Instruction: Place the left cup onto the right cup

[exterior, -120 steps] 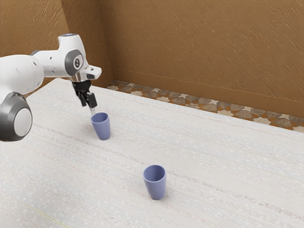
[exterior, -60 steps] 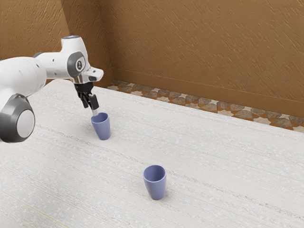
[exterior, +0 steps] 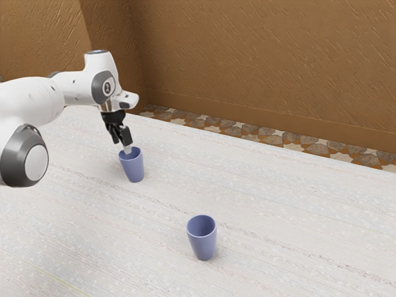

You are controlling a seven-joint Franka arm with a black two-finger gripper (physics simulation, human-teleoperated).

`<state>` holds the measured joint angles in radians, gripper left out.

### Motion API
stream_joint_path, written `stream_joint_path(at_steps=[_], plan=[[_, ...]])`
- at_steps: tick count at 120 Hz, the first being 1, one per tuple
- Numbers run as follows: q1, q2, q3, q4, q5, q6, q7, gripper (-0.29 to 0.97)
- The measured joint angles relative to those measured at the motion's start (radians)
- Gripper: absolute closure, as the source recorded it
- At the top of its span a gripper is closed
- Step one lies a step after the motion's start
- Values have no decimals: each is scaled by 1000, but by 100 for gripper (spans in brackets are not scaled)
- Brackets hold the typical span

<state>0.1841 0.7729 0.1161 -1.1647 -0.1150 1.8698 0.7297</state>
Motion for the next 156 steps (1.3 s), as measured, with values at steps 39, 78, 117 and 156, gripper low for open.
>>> stream_joint_path(at_steps=[39,78,117,156], plan=[[0,6,-5,0,0,1,0,15],[0,7,-15,0,0,4,0,21],[0,12,-23,1,0,8,0,31],[-2,12,-27,0,0,16,0,45]])
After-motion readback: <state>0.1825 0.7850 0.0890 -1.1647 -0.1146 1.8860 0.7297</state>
